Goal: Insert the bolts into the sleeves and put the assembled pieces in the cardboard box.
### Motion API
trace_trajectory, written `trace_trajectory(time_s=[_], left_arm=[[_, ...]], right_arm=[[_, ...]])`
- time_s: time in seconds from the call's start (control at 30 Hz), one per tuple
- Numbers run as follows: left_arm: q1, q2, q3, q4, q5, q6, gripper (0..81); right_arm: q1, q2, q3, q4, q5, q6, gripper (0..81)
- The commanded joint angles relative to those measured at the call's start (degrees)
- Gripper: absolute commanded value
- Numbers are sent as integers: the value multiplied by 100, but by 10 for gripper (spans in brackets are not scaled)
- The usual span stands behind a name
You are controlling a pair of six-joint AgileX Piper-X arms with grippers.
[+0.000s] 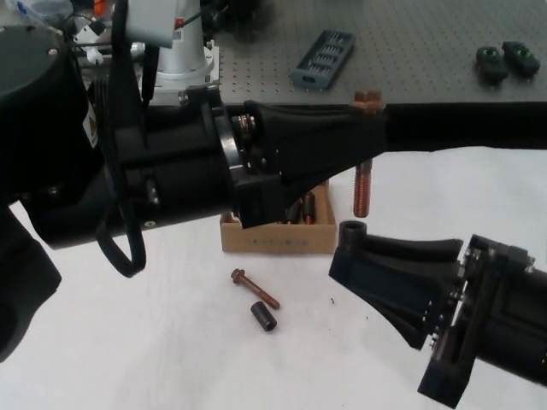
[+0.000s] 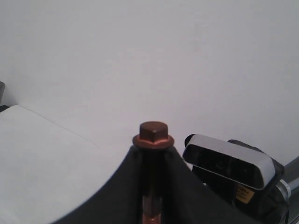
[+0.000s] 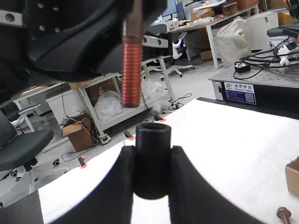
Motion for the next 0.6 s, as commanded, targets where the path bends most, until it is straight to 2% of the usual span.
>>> trace_trajectory(time_s=[0.0,0.33,0.57], left_arm=[[9,-72,-31,-106,165,-162,6],[9,-72,-31,147,165,-88,6],[9,-72,-27,150,165,-74,6]], right_arm=[[-18,-36,-88,-170,-49,21,36],[-18,-34,-98,-215,-630,47,36],[-18,-34,-98,-167,-467,44,36]])
